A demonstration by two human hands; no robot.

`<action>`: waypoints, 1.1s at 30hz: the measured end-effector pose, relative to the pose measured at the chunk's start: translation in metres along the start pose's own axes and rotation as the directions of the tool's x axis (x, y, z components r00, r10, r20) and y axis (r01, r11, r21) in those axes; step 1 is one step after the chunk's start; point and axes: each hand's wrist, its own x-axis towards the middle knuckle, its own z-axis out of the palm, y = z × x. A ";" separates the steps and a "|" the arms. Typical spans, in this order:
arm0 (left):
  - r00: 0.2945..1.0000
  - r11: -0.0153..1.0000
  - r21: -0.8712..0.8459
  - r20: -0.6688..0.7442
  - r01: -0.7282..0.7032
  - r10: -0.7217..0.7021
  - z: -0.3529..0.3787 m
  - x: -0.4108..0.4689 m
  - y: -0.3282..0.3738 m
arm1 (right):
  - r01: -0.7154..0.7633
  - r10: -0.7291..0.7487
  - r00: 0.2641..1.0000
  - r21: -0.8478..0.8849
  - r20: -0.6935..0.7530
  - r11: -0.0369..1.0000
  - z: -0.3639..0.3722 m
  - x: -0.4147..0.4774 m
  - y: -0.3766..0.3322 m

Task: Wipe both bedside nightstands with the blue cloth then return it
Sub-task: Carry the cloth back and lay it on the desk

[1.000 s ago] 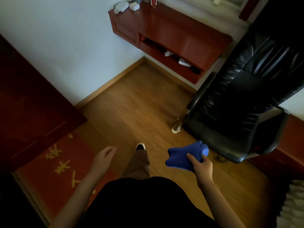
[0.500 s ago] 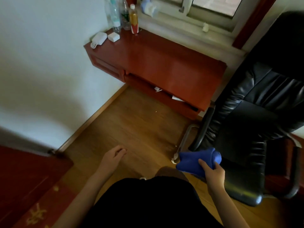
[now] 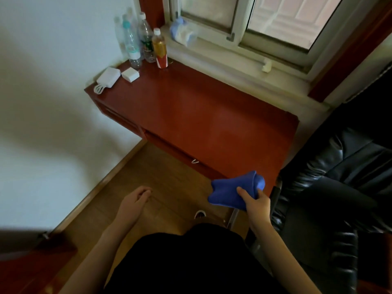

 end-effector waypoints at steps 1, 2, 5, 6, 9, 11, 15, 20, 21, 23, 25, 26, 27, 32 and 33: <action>1.000 1.000 0.011 -0.008 -0.013 0.014 -0.001 0.015 0.011 | 0.014 -0.014 1.000 -0.006 0.010 1.000 0.004 0.014 -0.012; 0.999 0.999 0.020 -0.015 -0.030 0.030 -0.001 0.031 0.021 | 0.027 -0.027 1.000 -0.016 0.013 1.000 0.007 0.027 -0.024; 0.996 0.997 0.020 -0.037 -0.079 0.080 -0.002 0.075 0.055 | 0.072 -0.071 0.997 -0.050 0.016 0.996 0.019 0.064 -0.058; 0.995 0.996 0.017 -0.037 -0.092 0.093 -0.002 0.089 0.068 | 0.088 -0.087 0.996 -0.057 0.022 0.994 0.023 0.074 -0.068; 0.989 0.988 0.044 -0.007 -0.150 0.150 0.003 0.131 0.109 | 0.148 -0.147 0.989 -0.046 0.012 0.988 0.035 0.106 -0.096; 0.977 0.975 0.071 0.025 -0.212 0.211 0.007 0.159 0.133 | 0.167 -0.167 0.986 -0.001 -0.005 0.986 0.044 0.126 -0.110; 0.939 0.913 0.221 0.108 -0.344 0.328 0.023 0.210 0.162 | 0.107 -0.103 0.994 0.126 -0.033 0.986 0.065 0.162 -0.107; 0.888 0.834 0.317 0.247 -0.451 0.387 0.052 0.254 0.163 | -0.199 0.208 0.969 0.083 -0.135 0.977 0.080 0.185 -0.058; 0.880 0.822 0.329 0.275 -0.465 0.388 0.057 0.260 0.160 | -0.236 0.246 0.956 0.078 -0.158 0.969 0.079 0.185 -0.051; 0.866 0.798 0.356 0.319 -0.486 0.385 0.066 0.269 0.156 | -0.247 0.238 0.946 -0.014 -0.220 0.969 0.074 0.182 -0.043; 0.853 0.765 0.392 0.342 -0.511 0.394 0.071 0.278 0.153 | -0.206 0.122 0.931 -0.218 -0.345 0.954 0.068 0.179 -0.039; 0.842 0.739 0.412 0.345 -0.533 0.415 0.073 0.282 0.152 | -0.161 0.001 0.919 -0.374 -0.393 0.913 0.066 0.178 -0.037; 0.825 0.703 0.435 0.347 -0.562 0.445 0.074 0.288 0.150 | -0.085 -0.153 0.916 -0.551 -0.371 0.830 0.066 0.179 -0.035; 0.767 0.546 0.542 0.388 -0.638 0.511 0.079 0.319 0.143 | 0.318 -0.364 0.907 -0.909 0.209 0.269 0.086 0.213 -0.020; 0.766 0.533 0.555 0.389 -0.639 0.513 0.079 0.325 0.142 | 0.323 -0.335 0.913 -0.915 0.234 0.242 0.091 0.223 -0.017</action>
